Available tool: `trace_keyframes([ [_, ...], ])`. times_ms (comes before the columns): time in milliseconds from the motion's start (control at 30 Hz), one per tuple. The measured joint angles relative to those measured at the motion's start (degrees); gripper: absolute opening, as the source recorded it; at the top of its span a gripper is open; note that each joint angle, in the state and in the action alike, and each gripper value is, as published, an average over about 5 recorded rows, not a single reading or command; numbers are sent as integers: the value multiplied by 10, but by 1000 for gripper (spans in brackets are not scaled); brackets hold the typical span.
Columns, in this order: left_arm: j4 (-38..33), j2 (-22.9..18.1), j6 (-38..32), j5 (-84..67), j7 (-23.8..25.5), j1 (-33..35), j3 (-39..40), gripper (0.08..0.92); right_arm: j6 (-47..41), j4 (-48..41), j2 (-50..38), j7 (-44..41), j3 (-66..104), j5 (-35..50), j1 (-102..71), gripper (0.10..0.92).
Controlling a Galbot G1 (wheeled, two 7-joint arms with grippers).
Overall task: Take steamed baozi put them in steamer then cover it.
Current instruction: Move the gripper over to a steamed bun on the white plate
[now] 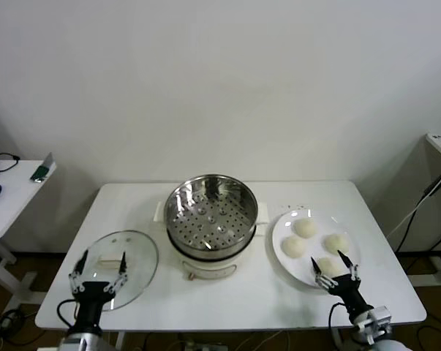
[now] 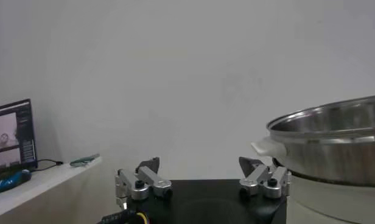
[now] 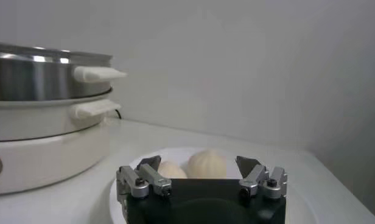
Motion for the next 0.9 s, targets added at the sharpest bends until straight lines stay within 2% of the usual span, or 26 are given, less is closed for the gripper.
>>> trace_keyframes([
  [167,-3,0,0,0,-2,3,0,823,-27,-5,-35,-29,-5,-15,28,823],
  [400,-14,8,2,6,-7,12,-1,823,-84,-40,-139,-121,-39,-54,108,823],
  [633,-18,13,0,5,-9,14,1,823,-75,-128,-241,-256,-137,-121,248,823],
  [900,-18,20,0,-2,-7,16,-2,823,-49,-237,-296,-372,-333,-192,468,823],
])
